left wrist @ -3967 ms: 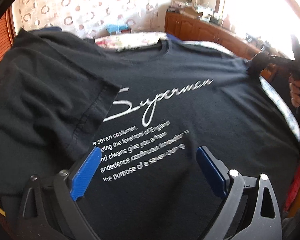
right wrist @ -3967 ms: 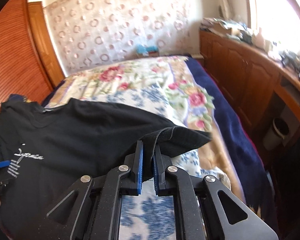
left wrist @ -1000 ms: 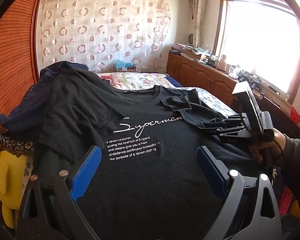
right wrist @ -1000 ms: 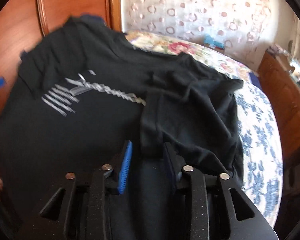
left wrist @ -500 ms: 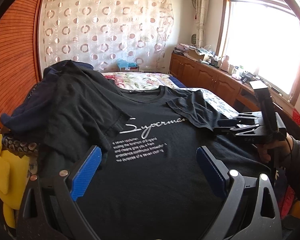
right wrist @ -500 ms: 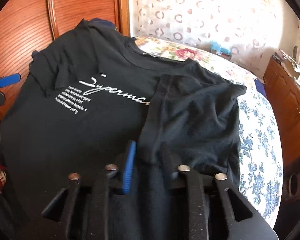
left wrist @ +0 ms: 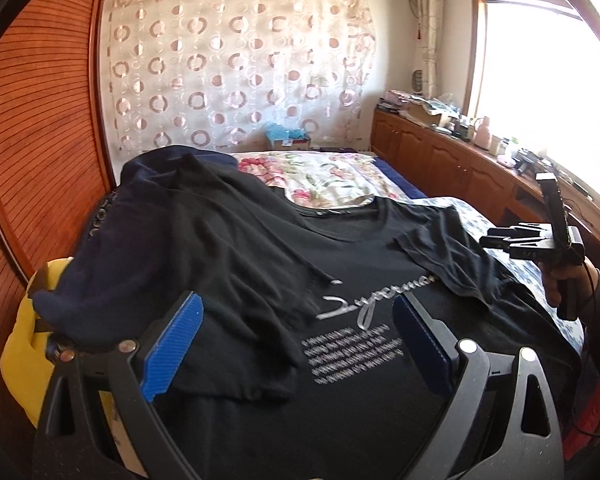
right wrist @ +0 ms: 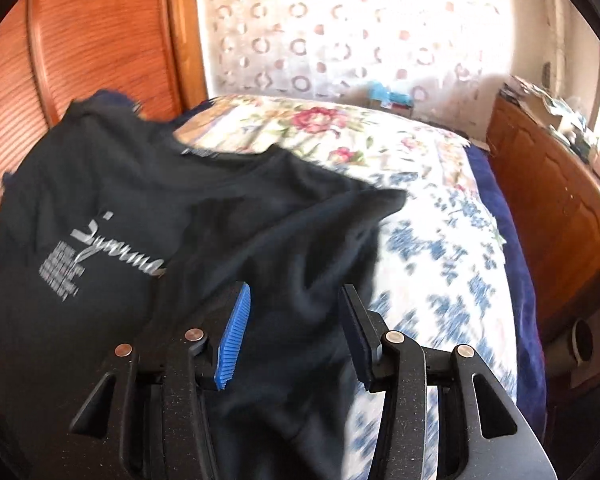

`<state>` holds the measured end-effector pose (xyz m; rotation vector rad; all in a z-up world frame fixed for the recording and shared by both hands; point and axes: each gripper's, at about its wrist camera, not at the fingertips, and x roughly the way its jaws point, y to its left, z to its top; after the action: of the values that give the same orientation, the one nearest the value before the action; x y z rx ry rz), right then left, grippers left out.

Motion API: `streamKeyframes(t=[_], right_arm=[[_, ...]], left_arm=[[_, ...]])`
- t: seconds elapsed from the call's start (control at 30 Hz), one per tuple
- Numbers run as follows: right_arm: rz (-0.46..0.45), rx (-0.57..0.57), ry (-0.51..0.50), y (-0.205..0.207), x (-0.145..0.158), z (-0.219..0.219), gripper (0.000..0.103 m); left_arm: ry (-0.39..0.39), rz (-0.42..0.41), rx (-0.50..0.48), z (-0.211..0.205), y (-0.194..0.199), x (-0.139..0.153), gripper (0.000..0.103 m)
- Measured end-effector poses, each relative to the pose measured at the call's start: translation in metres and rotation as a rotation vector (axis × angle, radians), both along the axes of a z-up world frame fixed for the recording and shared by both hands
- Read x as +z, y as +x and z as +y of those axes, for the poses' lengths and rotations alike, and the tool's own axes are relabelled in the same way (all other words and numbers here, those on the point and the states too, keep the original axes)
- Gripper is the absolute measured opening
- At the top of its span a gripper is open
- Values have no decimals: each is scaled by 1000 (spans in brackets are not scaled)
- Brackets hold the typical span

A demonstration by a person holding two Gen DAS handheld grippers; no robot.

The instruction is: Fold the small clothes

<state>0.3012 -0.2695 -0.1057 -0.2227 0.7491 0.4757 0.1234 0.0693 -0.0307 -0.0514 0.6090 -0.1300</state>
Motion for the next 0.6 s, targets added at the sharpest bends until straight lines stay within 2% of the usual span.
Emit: streamKeyframes(t=[0.2,0.4,0.6], right_arm=[[27,-29,13,50,-3,-10,46],[97,-42,2,97,-18,-9,46],[99,-37,-11,122,-24,0,47]], left_arm=[[22,11,39,18,26,7,96],[49,37,73,37,48,8,96],[60,78,90,56,72,6,96]])
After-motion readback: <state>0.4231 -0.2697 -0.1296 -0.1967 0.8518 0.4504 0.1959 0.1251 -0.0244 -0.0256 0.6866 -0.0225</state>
